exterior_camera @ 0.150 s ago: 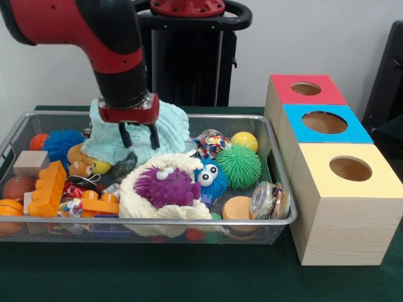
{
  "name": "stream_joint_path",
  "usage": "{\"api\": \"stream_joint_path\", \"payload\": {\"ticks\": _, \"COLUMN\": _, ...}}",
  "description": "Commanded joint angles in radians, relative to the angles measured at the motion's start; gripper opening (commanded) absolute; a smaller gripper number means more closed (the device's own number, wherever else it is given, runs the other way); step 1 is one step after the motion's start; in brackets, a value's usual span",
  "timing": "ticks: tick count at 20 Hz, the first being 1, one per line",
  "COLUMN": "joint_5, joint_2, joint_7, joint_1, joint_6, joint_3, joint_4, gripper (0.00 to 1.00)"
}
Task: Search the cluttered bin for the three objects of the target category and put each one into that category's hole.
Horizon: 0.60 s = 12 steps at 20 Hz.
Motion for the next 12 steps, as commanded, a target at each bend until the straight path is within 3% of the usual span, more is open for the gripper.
{"api": "stream_joint_path", "payload": {"ticks": 1, "joint_5": -0.086, "joint_2": 0.103, "joint_7": 0.101, "joint_1": 0.028, "joint_6": -0.122, "joint_3": -0.064, "joint_4": 0.122, "gripper": 1.0}}
{"api": "stream_joint_path", "payload": {"ticks": 6, "joint_5": -0.116, "joint_2": 0.165, "joint_7": 0.09, "joint_1": 0.029, "joint_6": -0.222, "joint_3": -0.1, "joint_4": 0.103, "gripper": 1.0}}
{"api": "stream_joint_path", "payload": {"ticks": 7, "joint_5": -0.11, "joint_2": 0.168, "joint_7": 0.082, "joint_1": 0.023, "joint_6": -0.239, "joint_3": -0.101, "joint_4": 0.105, "gripper": 0.0}}
{"api": "stream_joint_path", "payload": {"ticks": 12, "joint_5": -0.089, "joint_2": 0.157, "joint_7": 0.076, "joint_1": 0.029, "joint_6": -0.217, "joint_3": -0.097, "joint_4": 0.09, "gripper": 0.0}}
